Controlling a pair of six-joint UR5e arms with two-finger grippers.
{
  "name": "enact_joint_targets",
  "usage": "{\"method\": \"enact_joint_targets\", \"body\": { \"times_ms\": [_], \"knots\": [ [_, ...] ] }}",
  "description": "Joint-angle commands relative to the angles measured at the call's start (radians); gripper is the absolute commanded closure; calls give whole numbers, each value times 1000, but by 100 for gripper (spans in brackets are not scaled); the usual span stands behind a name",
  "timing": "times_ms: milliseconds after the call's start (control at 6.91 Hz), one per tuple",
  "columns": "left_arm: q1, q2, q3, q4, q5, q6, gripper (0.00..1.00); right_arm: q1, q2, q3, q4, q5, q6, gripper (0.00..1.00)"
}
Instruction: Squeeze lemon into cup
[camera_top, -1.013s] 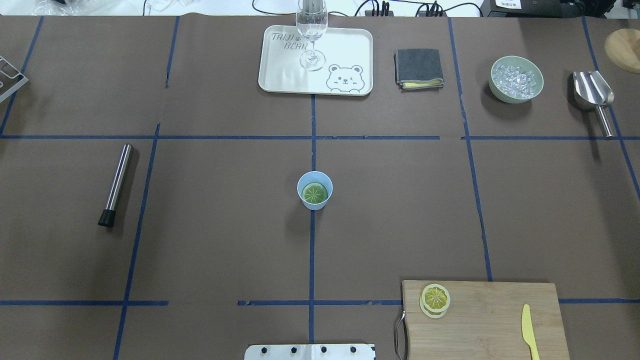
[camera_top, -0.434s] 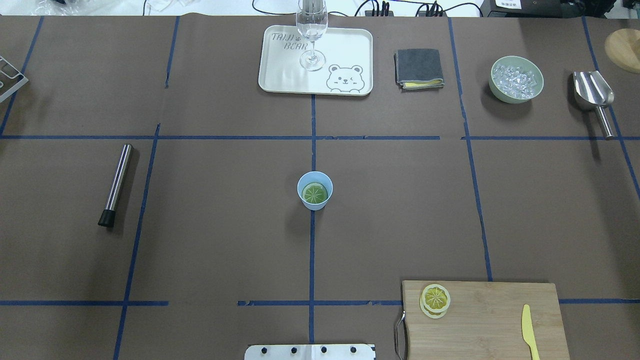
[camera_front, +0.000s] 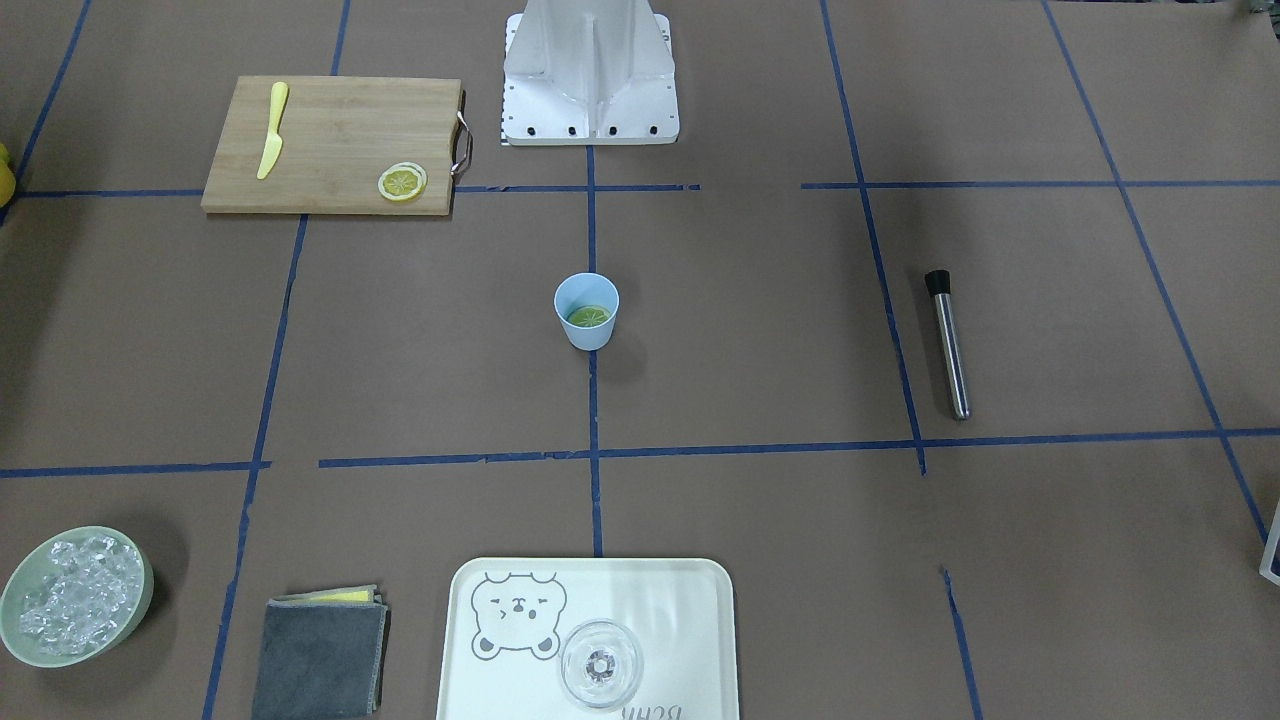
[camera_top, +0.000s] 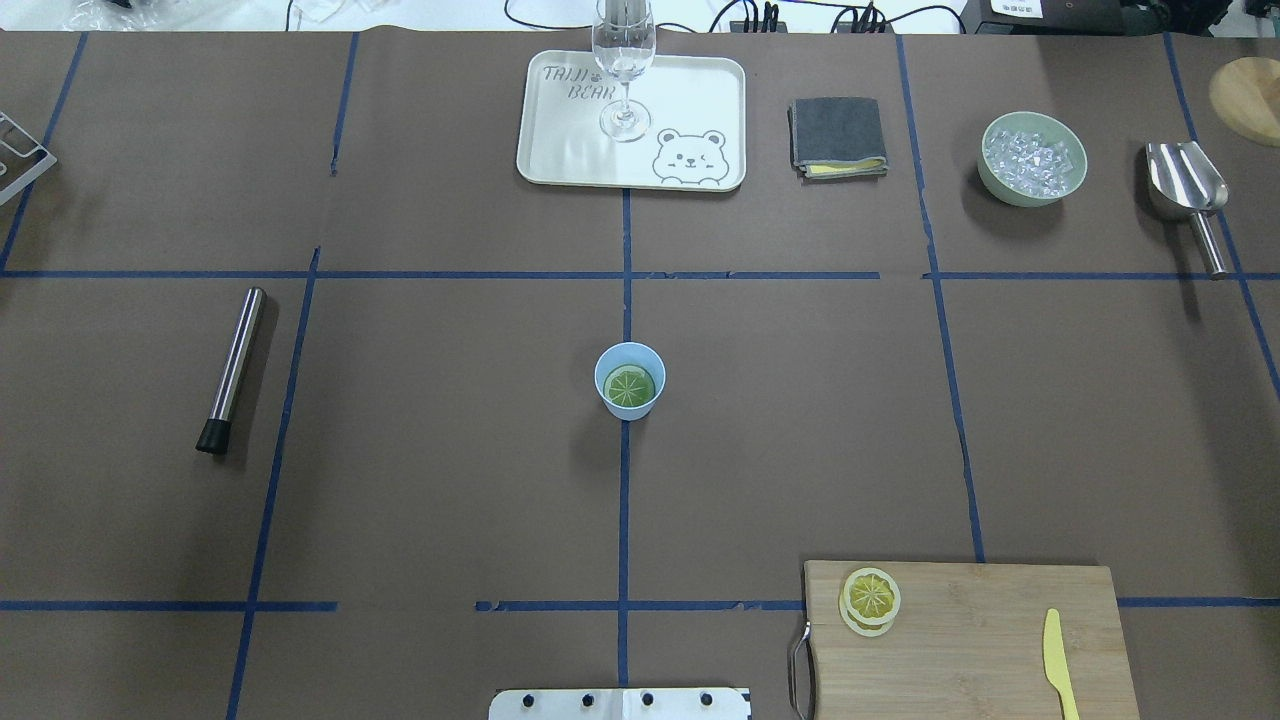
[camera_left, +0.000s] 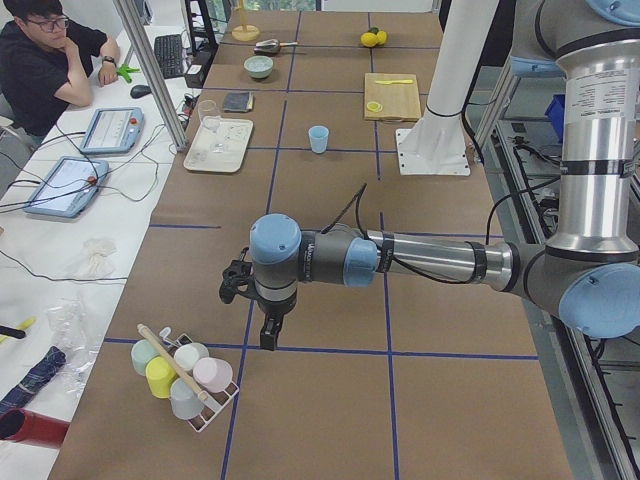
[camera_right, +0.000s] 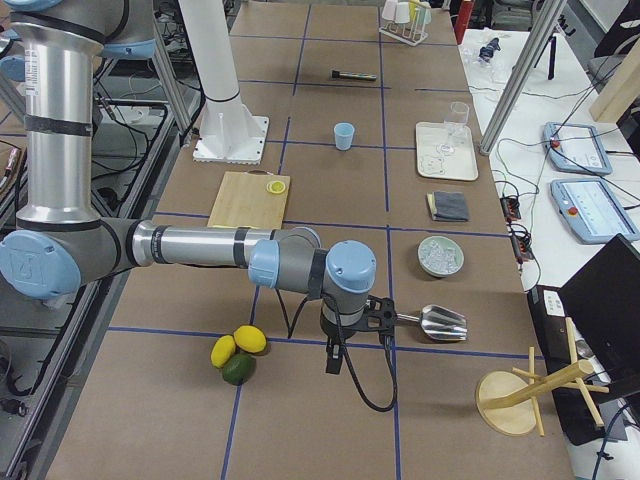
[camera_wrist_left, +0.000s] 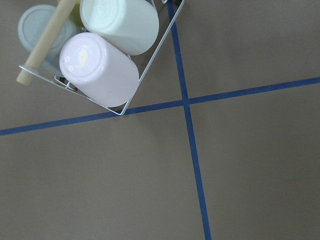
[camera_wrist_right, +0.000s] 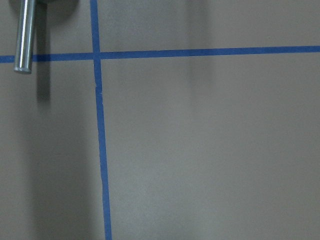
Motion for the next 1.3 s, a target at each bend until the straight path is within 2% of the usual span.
{"method": "enact_joint_targets", "body": {
  "times_ms": [0, 289, 579, 1158],
  "knots": [
    [-2, 1, -17, 0, 0, -1, 0, 0, 0, -4, -1, 0, 2, 0],
    [0, 1, 7, 0, 3, -1, 0, 0, -1, -6, -1, 2, 2, 0],
    [1, 1, 12, -2, 75, -1, 0, 0, -1, -7, -1, 2, 0, 0],
    [-2, 2, 13, -2, 80, -1, 0, 0, -4, -9, -1, 2, 2, 0]
  ]
}}
